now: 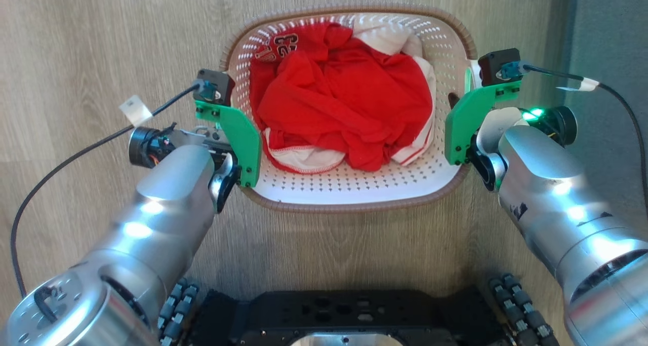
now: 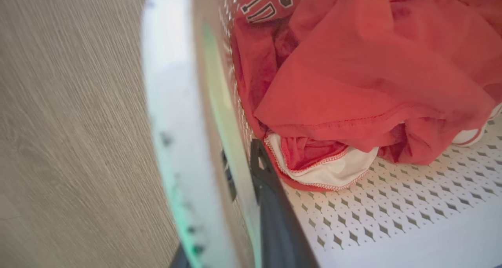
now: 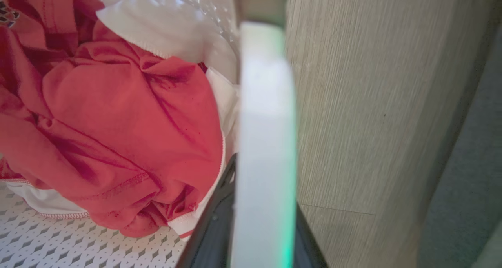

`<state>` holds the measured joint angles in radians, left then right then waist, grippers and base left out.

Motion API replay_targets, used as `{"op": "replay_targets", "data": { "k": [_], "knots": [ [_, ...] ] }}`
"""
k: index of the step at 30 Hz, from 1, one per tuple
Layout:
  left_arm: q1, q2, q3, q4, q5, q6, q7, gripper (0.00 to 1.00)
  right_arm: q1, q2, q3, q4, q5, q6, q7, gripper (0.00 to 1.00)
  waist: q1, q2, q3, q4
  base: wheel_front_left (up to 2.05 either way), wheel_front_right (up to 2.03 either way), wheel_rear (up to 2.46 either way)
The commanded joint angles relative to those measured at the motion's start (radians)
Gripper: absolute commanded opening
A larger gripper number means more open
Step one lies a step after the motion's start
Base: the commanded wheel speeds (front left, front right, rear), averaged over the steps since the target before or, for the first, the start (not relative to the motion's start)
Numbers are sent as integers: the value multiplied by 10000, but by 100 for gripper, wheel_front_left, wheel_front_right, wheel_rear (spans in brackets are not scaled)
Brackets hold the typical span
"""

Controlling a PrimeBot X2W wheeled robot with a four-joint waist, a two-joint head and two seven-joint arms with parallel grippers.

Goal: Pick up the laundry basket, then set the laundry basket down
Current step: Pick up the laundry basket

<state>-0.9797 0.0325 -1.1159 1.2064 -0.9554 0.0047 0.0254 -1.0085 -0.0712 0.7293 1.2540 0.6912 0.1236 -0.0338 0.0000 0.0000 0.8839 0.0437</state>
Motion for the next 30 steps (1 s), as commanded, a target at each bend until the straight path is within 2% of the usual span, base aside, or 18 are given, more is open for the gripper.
{"op": "replay_targets", "data": {
  "k": [1,10,15,23,30],
  "knots": [
    [275,177,-160,-120,25,-138,10,0,632,210,397,-2,-62,71,190,0,0,0,-270,-11,0,0,0],
    [790,177,-881,-28,-5,-628,535,0,1129,210,901,-66,314,71,1506,0,0,0,-1717,-69,0,0,0],
    [1307,177,-1124,77,-39,-871,726,0,1677,210,1235,-338,722,71,2424,0,0,0,-3032,-136,0,0,0],
    [2385,177,-1391,103,-136,-1252,1721,0,2635,210,1877,-593,1382,71,4280,0,0,0,-5269,-99,0,0,0],
    [3047,177,-1499,-187,-354,-1343,2640,0,3127,210,2264,-801,1792,71,4828,0,0,0,-6693,11,0,0,0]
  ]
}}
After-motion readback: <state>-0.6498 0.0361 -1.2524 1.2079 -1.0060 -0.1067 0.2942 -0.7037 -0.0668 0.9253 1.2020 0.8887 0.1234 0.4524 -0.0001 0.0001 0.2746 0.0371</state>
